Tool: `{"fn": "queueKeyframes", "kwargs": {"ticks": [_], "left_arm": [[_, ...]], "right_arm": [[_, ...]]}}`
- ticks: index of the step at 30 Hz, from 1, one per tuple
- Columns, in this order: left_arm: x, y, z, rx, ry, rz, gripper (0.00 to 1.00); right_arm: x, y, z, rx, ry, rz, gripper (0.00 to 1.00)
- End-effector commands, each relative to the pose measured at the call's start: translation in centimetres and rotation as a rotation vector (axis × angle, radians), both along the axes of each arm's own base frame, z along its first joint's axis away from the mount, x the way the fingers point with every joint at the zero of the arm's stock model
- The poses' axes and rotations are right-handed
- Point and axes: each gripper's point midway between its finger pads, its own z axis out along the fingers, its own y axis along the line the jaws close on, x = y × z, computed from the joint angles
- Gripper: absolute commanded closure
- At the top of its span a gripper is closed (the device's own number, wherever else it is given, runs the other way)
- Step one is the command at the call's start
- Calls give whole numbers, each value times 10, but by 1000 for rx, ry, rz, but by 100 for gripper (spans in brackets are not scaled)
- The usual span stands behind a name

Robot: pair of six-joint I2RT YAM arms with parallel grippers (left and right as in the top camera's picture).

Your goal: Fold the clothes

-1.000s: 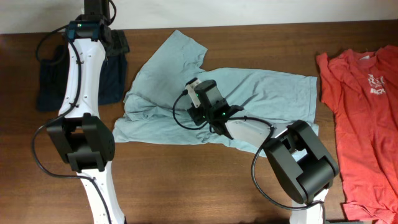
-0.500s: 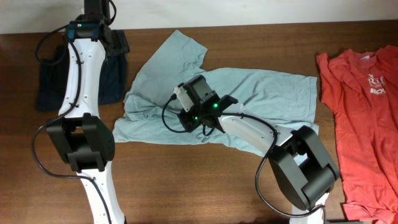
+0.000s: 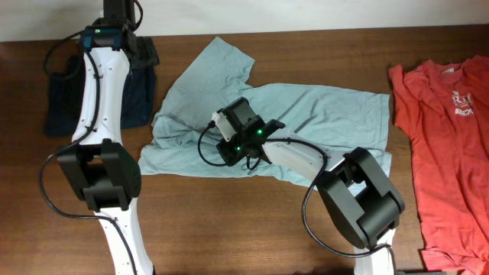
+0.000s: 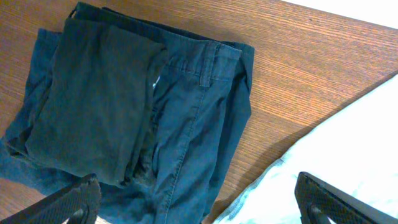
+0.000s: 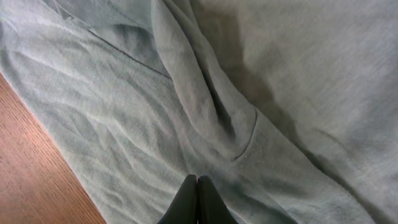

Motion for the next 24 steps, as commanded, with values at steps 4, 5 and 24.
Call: {"fn": "queueKeyframes", "kwargs": {"ticks": [4, 5, 24], "left_arm": [[0, 1, 23, 4, -48, 8, 1], [0, 1, 23, 4, -48, 8, 1], [0, 1, 23, 4, -48, 8, 1]], "right_arm": [[0, 5, -4, 10, 4, 9, 96], [0, 5, -8, 7, 9, 9, 96], [35, -6, -20, -62, -125, -79, 96]]}}
